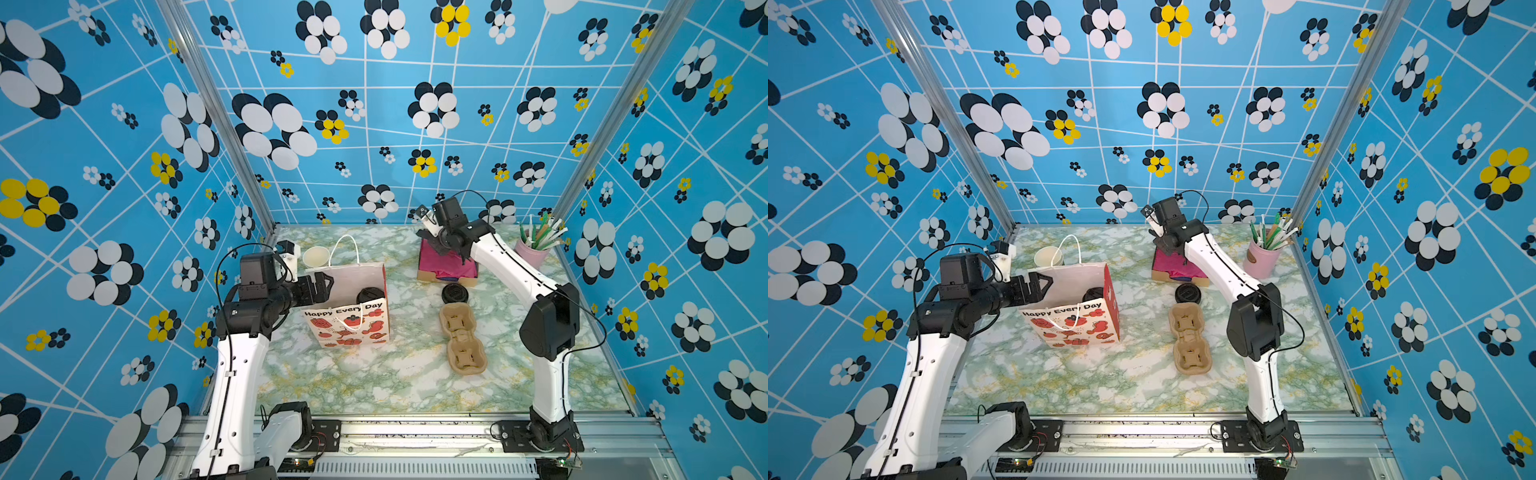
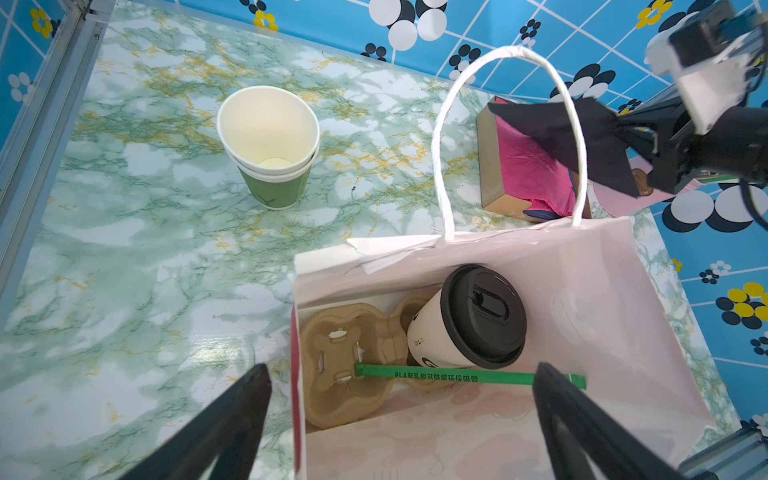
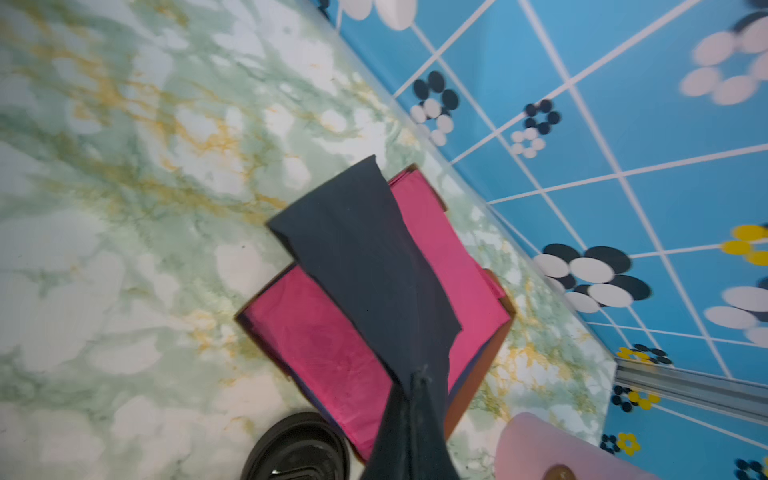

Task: Pack a coffee takeout order
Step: Fold the napkin in the napkin box.

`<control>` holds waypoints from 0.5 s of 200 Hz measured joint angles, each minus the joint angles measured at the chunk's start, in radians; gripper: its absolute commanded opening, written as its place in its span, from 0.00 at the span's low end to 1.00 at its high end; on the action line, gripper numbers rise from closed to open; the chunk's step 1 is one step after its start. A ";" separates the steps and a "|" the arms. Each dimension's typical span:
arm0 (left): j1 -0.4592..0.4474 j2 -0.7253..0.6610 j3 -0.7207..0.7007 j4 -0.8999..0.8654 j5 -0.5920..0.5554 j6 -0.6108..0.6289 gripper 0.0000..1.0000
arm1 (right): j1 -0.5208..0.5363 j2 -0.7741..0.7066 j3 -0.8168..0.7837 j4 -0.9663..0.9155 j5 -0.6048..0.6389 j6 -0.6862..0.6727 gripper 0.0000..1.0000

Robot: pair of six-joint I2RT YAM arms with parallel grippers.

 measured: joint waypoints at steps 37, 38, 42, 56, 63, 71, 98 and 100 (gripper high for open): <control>0.000 0.000 0.000 0.000 0.000 0.000 0.99 | 0.003 0.106 0.040 -0.138 -0.154 0.028 0.00; 0.000 0.000 0.000 0.000 0.000 0.000 0.99 | 0.003 0.112 0.046 -0.145 -0.159 0.028 0.00; 0.000 0.000 0.000 0.000 0.000 0.000 0.99 | 0.003 0.127 0.064 -0.164 -0.175 0.030 0.00; 0.000 0.000 0.000 0.000 0.000 0.000 0.99 | 0.003 0.174 0.133 -0.224 -0.226 0.030 0.00; 0.000 0.000 0.000 0.000 0.000 0.000 0.99 | 0.003 0.198 0.173 -0.256 -0.251 0.030 0.00; 0.000 0.000 0.000 0.000 0.000 0.000 0.99 | 0.003 0.218 0.213 -0.287 -0.273 0.030 0.00; 0.000 0.000 0.000 0.000 0.000 0.000 1.00 | 0.003 0.241 0.279 -0.359 -0.324 0.031 0.00; 0.000 0.000 0.000 0.000 0.000 0.000 1.00 | 0.003 0.241 0.279 -0.362 -0.325 0.031 0.00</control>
